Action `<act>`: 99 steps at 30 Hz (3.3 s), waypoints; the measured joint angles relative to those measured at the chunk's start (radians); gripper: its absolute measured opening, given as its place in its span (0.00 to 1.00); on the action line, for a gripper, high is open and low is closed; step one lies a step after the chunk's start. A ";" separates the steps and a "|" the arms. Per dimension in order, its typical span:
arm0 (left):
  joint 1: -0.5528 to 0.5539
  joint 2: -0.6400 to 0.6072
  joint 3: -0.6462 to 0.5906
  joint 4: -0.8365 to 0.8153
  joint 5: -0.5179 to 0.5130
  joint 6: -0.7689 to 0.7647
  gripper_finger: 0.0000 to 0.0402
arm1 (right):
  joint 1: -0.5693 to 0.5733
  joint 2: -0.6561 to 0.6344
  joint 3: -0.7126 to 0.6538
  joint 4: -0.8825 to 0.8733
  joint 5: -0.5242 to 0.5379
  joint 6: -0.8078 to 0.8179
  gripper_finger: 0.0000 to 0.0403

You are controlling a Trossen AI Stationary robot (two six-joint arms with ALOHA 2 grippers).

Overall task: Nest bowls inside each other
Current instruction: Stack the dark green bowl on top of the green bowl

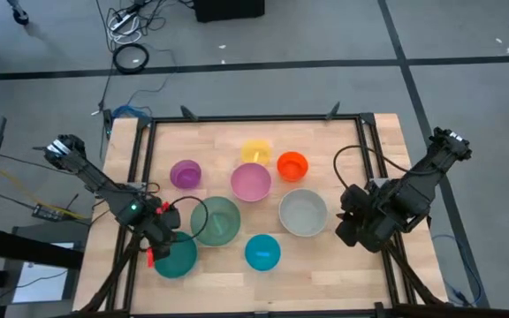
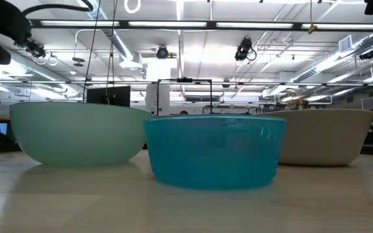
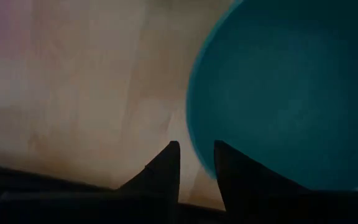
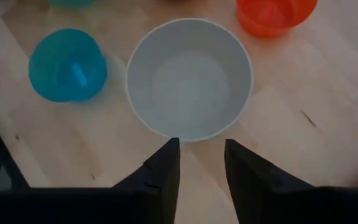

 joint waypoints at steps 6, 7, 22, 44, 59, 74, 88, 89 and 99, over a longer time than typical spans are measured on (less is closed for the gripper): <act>0.000 0.004 -0.027 0.014 0.020 -0.006 0.29 | 0.000 0.031 0.000 -0.004 -0.002 -0.001 0.32; 0.000 0.002 -0.029 0.023 0.020 -0.005 0.29 | -0.002 0.035 0.000 -0.007 -0.002 -0.001 0.32; 0.001 0.003 -0.180 0.256 -0.006 -0.068 0.29 | -0.004 0.037 -0.001 -0.025 0.022 -0.003 0.33; 0.001 0.002 -0.180 0.368 -0.185 -0.087 0.04 | -0.004 0.037 -0.001 -0.029 0.031 -0.002 0.33; 0.001 0.003 -0.180 0.399 -0.102 -0.151 0.04 | -0.004 0.037 -0.001 -0.028 0.041 -0.002 0.33; 0.001 0.003 -0.180 0.411 -0.098 -0.153 0.04 | -0.004 0.037 -0.001 -0.028 0.041 -0.002 0.33; 0.001 0.003 -0.180 0.453 -0.095 -0.152 0.08 | -0.004 0.037 -0.001 -0.027 0.049 -0.002 0.33; 0.001 0.003 -0.180 0.457 -0.090 -0.154 0.10 | -0.004 0.037 -0.001 -0.028 0.050 -0.002 0.33; 0.001 0.003 -0.180 0.463 -0.034 -0.208 0.28 | -0.004 0.037 -0.001 -0.027 0.052 -0.002 0.33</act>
